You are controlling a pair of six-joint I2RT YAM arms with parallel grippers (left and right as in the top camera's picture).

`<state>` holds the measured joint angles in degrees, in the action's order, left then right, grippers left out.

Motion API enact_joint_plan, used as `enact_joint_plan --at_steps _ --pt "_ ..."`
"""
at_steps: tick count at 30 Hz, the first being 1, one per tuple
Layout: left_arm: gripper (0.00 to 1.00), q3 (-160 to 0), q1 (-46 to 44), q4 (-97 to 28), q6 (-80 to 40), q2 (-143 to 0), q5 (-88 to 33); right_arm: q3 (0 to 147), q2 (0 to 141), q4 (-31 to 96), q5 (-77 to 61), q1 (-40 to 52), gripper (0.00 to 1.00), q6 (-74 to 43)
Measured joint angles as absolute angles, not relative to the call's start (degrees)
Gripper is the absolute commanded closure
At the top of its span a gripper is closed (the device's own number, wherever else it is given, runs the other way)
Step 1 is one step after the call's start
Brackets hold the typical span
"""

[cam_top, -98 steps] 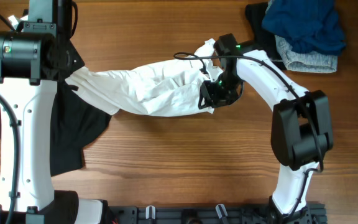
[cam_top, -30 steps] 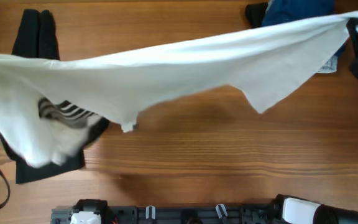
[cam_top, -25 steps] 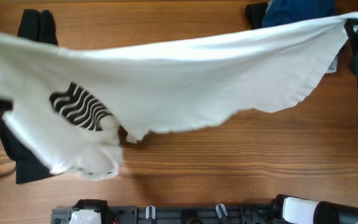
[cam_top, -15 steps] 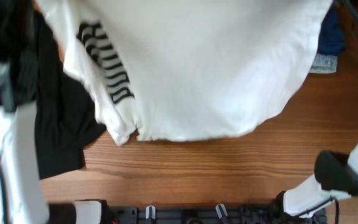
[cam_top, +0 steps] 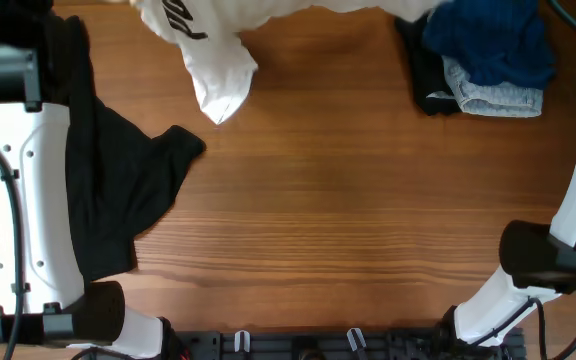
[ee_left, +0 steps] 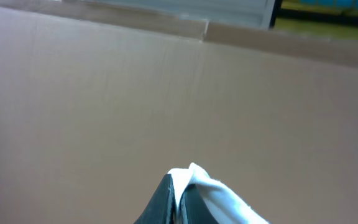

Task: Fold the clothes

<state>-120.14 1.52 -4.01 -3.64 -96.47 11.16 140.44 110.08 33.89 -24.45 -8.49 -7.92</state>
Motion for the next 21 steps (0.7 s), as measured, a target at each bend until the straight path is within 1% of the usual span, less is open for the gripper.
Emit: enact_joint_plan --at_steps 5,10,12,15,19,21 --pt "0.96 -120.6 3.2 -16.0 -2.8 -99.1 10.4 140.9 117.3 43.1 -24.7 -6.5 0.96 -6.7" --pt "0.96 -120.5 4.1 -31.3 -2.7 -106.6 10.4 140.3 123.2 47.0 -24.6 -5.4 0.96 -4.6" --pt "0.96 -120.2 4.1 -32.6 -2.9 -108.4 10.3 140.2 123.3 46.8 -24.6 -5.5 0.96 -4.3" --pt "0.96 -120.2 4.1 -31.3 -3.1 -107.5 9.9 140.2 122.8 47.0 -24.6 -5.5 0.96 -4.0" --pt "0.96 -120.4 3.6 -33.5 -3.3 -102.0 9.9 140.0 118.2 51.5 -24.6 -6.1 0.96 -3.6" --pt "0.96 -120.6 2.6 -36.2 -3.3 -97.3 9.9 140.0 113.1 54.6 -24.6 -6.6 0.96 -3.0"
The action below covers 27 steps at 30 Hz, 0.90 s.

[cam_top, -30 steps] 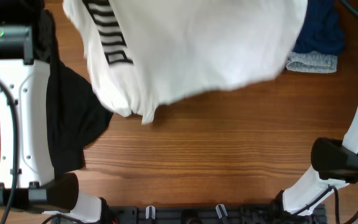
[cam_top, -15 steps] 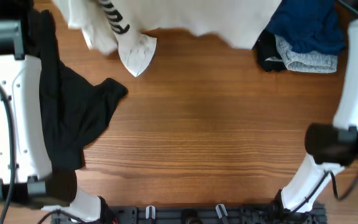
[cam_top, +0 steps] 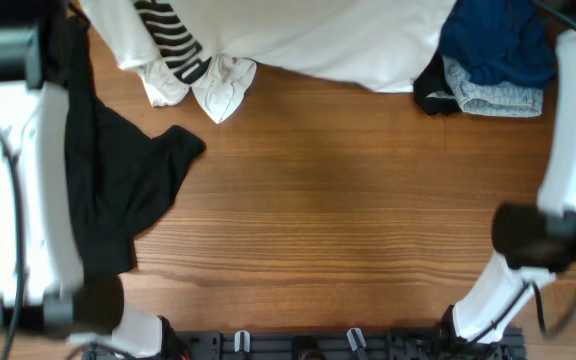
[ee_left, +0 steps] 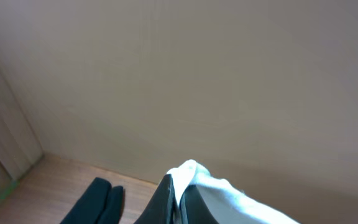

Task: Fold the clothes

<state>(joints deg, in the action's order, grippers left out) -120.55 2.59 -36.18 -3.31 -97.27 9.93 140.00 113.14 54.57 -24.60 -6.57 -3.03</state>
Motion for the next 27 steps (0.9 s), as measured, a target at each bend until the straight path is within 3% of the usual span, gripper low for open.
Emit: enact_joint_plan --at_steps 6,14,21,27 --pt "0.96 -122.1 -2.0 -44.1 -3.3 -77.3 9.7 140.3 92.1 64.1 -22.3 -7.1 0.96 -0.5" --pt "0.96 -123.8 -3.4 -46.3 -3.3 -60.9 9.7 141.2 79.1 70.3 -17.7 -7.1 0.96 0.8" --pt "0.96 -123.8 -3.4 -45.8 -3.3 -62.7 9.7 141.1 80.9 70.2 -16.4 -7.1 0.96 1.7" --pt "0.96 -123.8 -3.4 -40.6 -3.3 -75.0 9.7 141.2 92.2 63.1 -17.1 -7.1 0.96 1.8"
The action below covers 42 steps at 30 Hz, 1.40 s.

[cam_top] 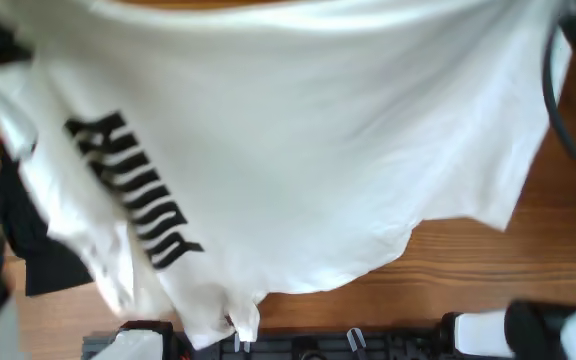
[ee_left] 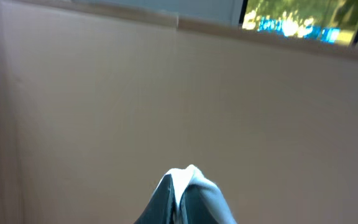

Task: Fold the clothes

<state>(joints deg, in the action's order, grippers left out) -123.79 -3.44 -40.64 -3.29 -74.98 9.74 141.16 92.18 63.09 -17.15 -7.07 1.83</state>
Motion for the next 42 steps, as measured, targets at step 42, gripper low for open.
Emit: enact_joint_plan --at_steps 42 --pt "0.96 -136.7 -1.3 -81.6 -7.9 -114.7 2.5 138.1 122.6 74.4 -29.8 -5.6 0.96 3.5"
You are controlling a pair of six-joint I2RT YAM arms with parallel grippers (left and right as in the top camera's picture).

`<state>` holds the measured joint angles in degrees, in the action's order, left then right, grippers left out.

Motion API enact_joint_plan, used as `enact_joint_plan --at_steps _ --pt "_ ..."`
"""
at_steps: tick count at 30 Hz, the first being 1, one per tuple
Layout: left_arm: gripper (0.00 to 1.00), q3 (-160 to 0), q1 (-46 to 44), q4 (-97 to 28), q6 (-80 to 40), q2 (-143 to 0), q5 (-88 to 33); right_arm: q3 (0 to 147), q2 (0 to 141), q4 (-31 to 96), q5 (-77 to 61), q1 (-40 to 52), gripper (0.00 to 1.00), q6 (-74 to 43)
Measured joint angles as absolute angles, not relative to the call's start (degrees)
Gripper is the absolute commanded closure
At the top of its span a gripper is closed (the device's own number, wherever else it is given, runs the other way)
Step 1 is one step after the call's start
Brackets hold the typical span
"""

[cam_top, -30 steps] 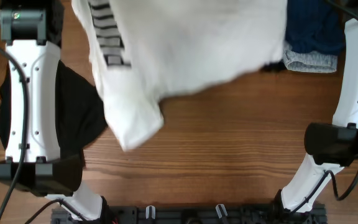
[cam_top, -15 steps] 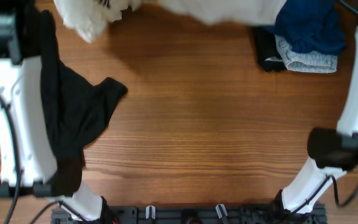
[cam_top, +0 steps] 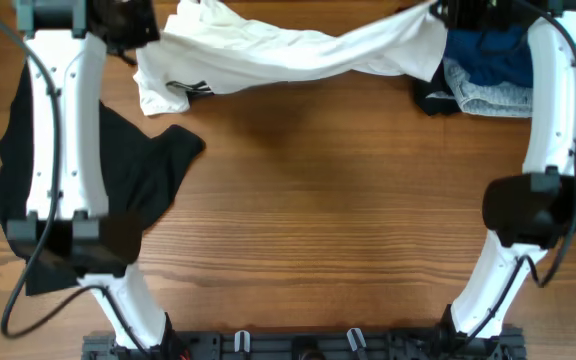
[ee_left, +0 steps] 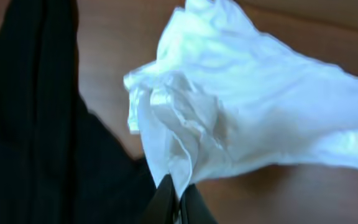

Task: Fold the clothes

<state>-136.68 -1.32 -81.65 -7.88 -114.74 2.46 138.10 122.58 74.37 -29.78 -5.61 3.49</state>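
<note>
A white shirt point(cam_top: 298, 45) with black lettering stretches as a bunched band across the far side of the table. My left gripper point(cam_top: 143, 25) holds its left end, and in the left wrist view the left gripper point(ee_left: 180, 198) is shut on a crumpled fold of the shirt point(ee_left: 241, 112). At the far right corner, my right gripper point(cam_top: 440, 12) holds the shirt's other end. A sleeve end droops at the left onto the wood.
A black garment point(cam_top: 108, 170) lies spread along the table's left side, also seen as the black garment point(ee_left: 23, 124) below the left wrist. A pile of blue, grey and black clothes point(cam_top: 493, 55) sits at the back right. Bare wooden table point(cam_top: 348, 220) fills the middle and front.
The shirt was spread wide and high, close to the overhead camera, covering most of the table. Now it is a narrow band low along the far edge. The left wrist now faces down.
At first only part of the white shirt showed at the table's back edge, with the left gripper shut on it. Then more of it hung along the back. Then it was raised and spread wide over the table, and now it is pulled taut at the back.
</note>
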Motion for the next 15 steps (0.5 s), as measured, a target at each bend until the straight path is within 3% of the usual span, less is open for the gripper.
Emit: enact_joint_plan --at_steps 8,15 --pt "0.96 -136.8 -1.3 -96.4 -10.9 -107.0 1.3 138.2 114.2 92.0 -25.1 -5.6 0.95 4.2" --pt "0.96 -120.6 -1.3 -96.4 -14.2 -95.3 0.3 125.4 98.6 92.2 -16.6 -5.6 0.95 2.0"
